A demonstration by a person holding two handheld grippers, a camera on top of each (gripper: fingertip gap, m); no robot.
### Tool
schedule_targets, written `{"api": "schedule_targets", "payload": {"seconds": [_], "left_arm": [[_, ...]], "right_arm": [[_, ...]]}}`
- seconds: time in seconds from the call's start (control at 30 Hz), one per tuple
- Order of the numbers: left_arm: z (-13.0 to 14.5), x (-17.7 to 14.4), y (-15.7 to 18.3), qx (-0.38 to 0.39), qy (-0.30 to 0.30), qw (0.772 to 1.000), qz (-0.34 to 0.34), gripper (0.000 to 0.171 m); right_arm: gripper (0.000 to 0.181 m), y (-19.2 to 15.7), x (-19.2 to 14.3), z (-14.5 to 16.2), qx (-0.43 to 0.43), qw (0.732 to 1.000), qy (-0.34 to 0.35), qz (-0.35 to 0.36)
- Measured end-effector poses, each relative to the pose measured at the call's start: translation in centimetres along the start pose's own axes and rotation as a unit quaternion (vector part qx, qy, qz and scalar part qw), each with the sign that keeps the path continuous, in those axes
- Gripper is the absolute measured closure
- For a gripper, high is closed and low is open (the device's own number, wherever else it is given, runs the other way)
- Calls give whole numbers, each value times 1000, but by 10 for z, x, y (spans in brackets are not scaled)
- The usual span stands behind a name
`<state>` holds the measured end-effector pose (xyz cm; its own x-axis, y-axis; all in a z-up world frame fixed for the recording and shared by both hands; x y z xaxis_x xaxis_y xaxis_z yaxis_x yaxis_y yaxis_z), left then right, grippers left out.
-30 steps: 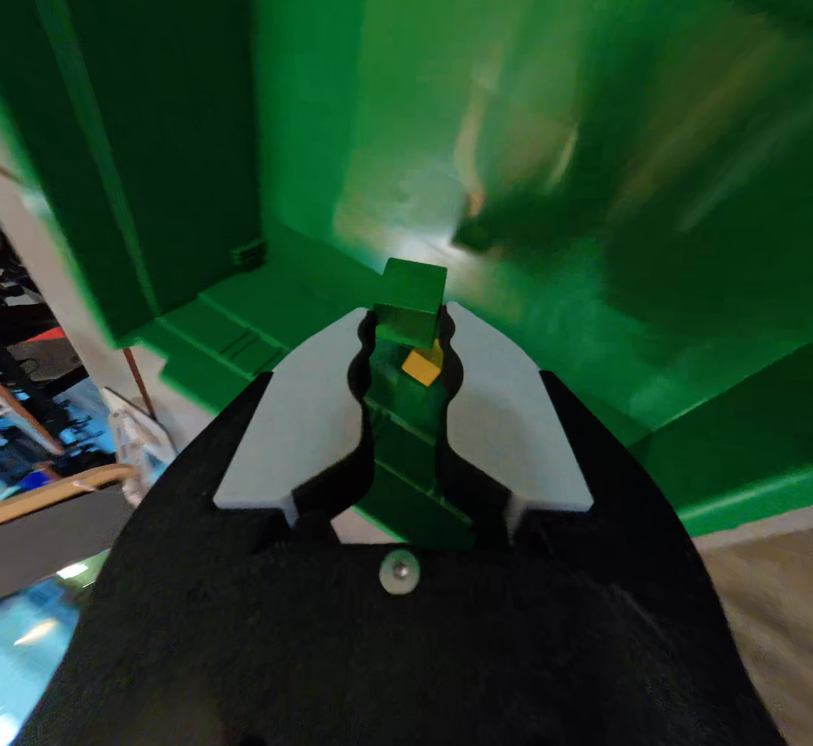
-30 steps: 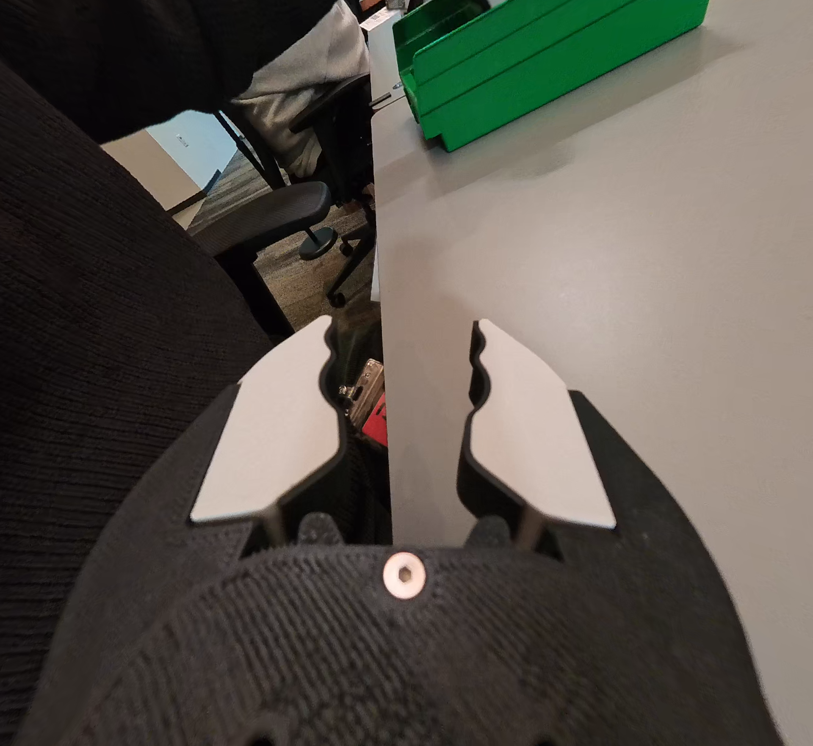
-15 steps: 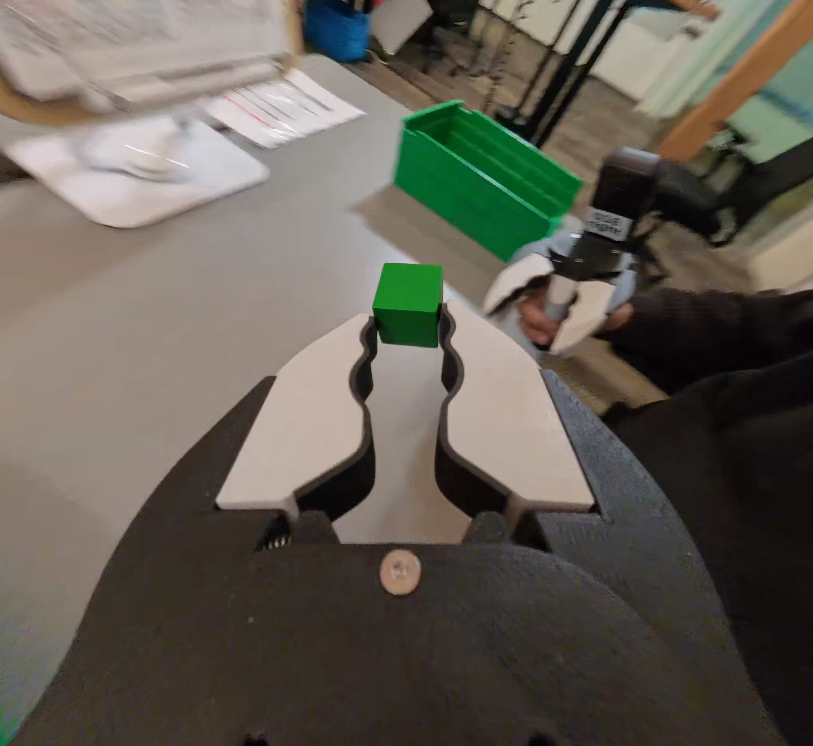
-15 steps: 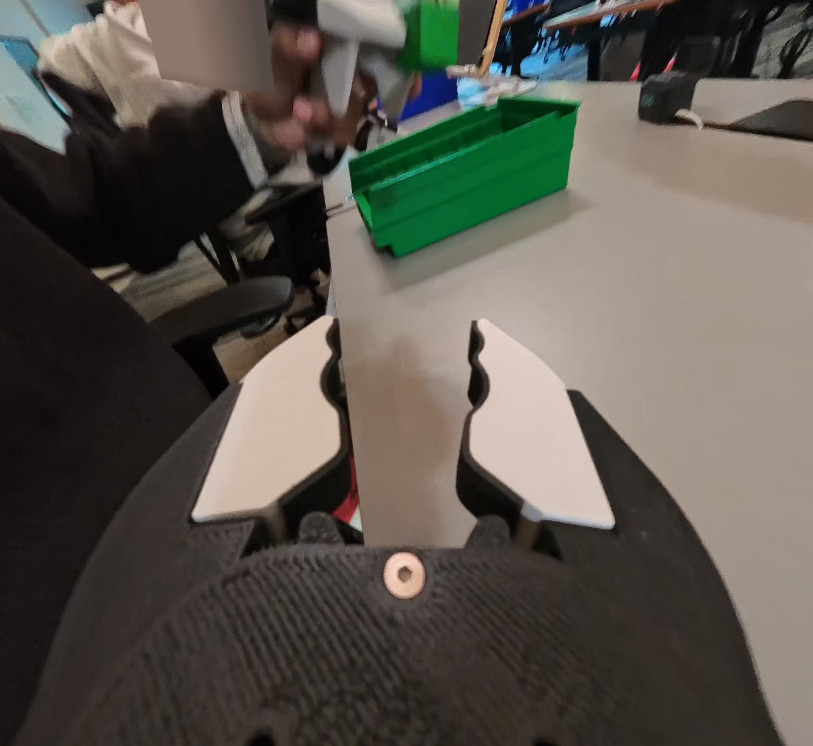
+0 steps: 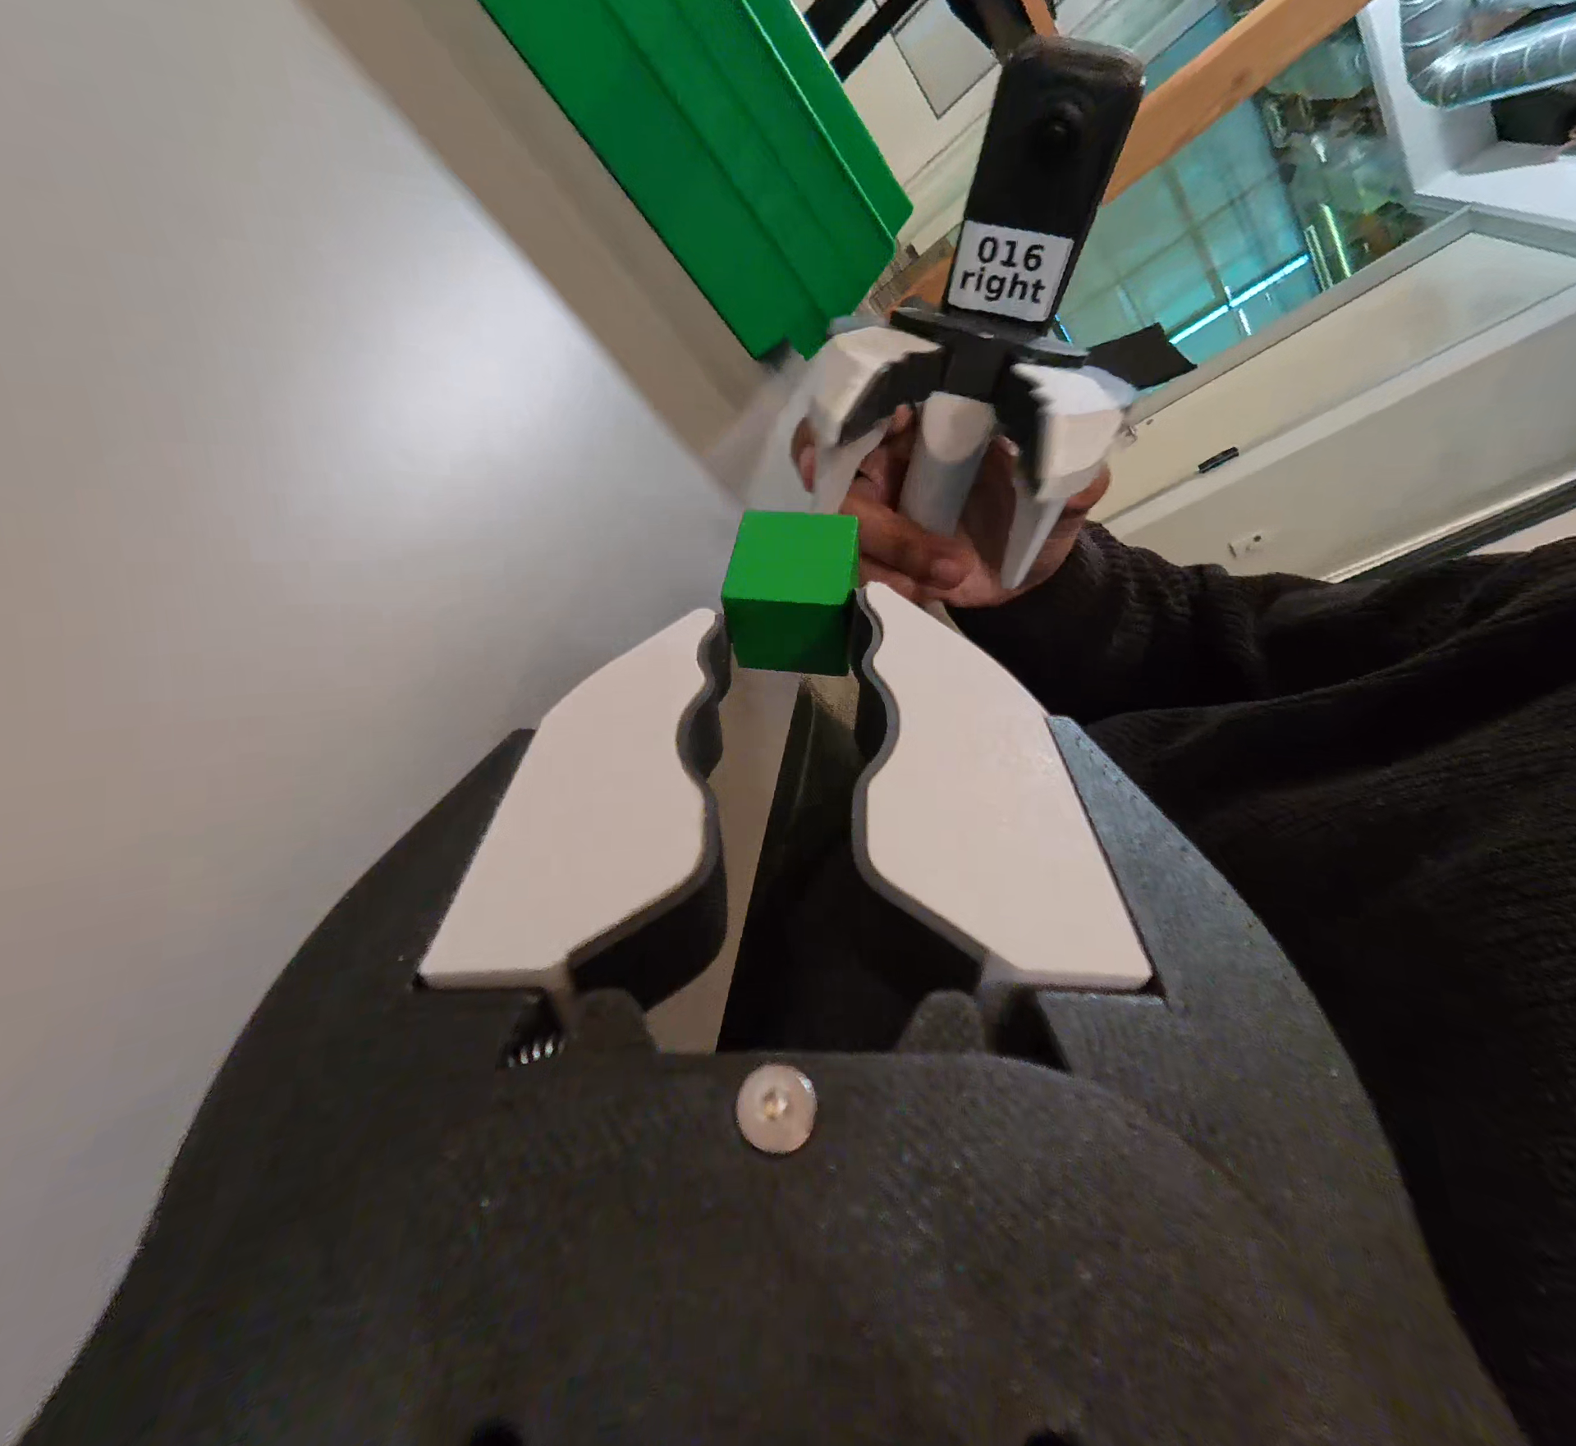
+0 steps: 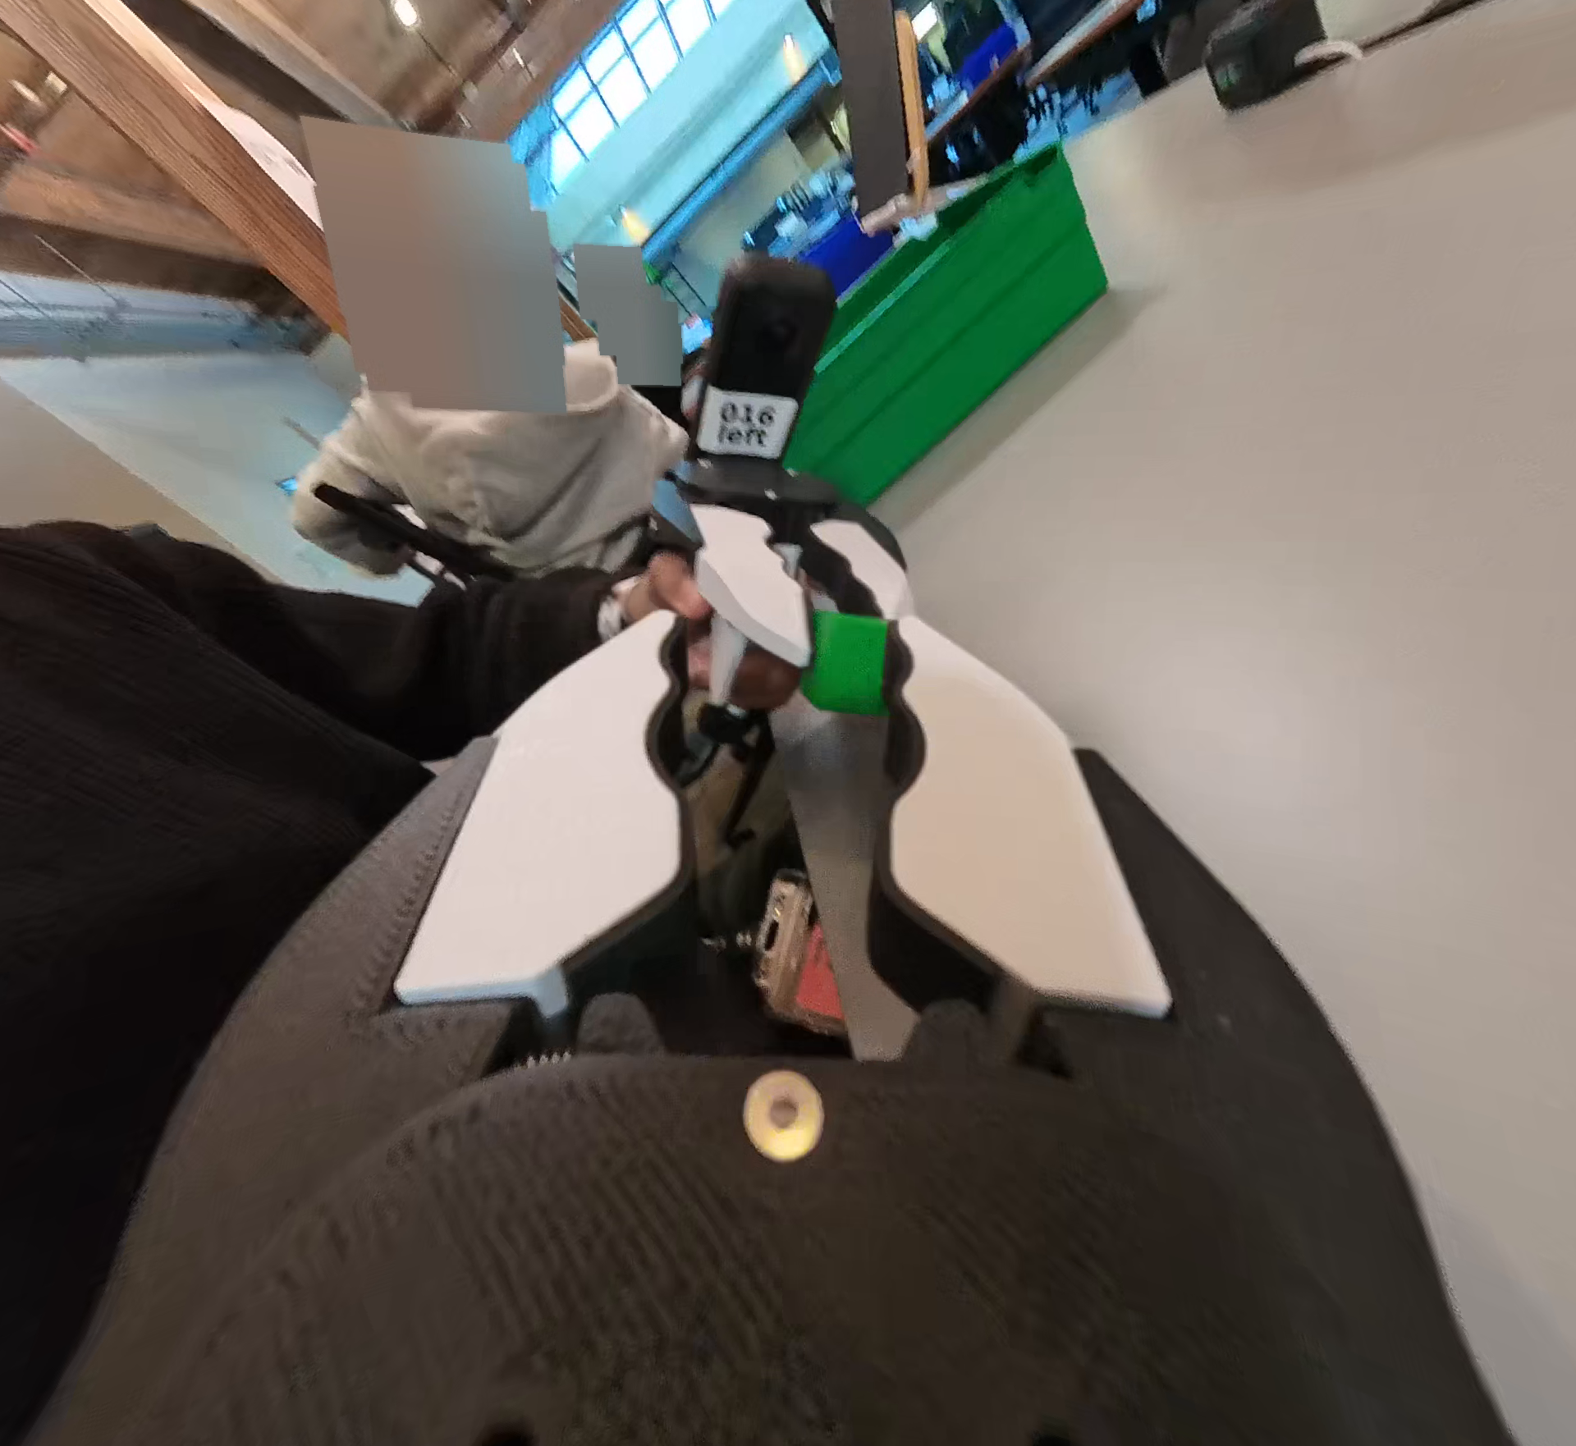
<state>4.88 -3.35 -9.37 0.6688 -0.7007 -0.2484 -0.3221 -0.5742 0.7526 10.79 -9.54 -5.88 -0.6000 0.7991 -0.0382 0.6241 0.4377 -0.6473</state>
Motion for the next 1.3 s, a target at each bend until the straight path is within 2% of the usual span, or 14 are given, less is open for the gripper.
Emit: {"api": "schedule_targets", "payload": {"seconds": [0.17, 0.27, 0.43, 0.57, 0.7, 1.0, 1.3], "left_arm": [[-1, -6, 2, 37, -4, 999, 6, 143], [2, -6, 3, 39, -7, 999, 17, 143], [8, -1, 3, 51, -26, 998, 23, 143], [8, 0, 7, 65, -18, 997, 34, 143], [12, 2, 5, 75, -29, 996, 29, 143], [12, 2, 9, 104, -22, 994, 33, 143], [10, 2, 13, 116, -6, 993, 38, 141]], "right_arm": [[138, 11, 16, 21, -9, 997, -63, 34], [144, 9, 19, 22, -3, 998, -62, 21], [143, 15, 18, 25, 11, 997, -66, 26], [142, 14, 22, 30, 25, 997, -79, 9], [155, 11, 23, 30, 15, 997, -82, 4], [155, 8, 21, 32, 8, 995, -99, -2], [155, 7, 19, 27, 20, 996, -82, -12]]}}
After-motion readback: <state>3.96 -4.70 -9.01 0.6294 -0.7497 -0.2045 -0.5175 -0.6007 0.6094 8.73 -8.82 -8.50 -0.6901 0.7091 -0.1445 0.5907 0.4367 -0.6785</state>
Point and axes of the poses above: each gripper's, where its closed fingertips meet, x out along the fingers, z out of its underside, y = z × x across the jaws, the point moved 3 cm from there along -x, back along the fingers, and after that the axes turned 4 degrees about -y, right-handed, at the moved point
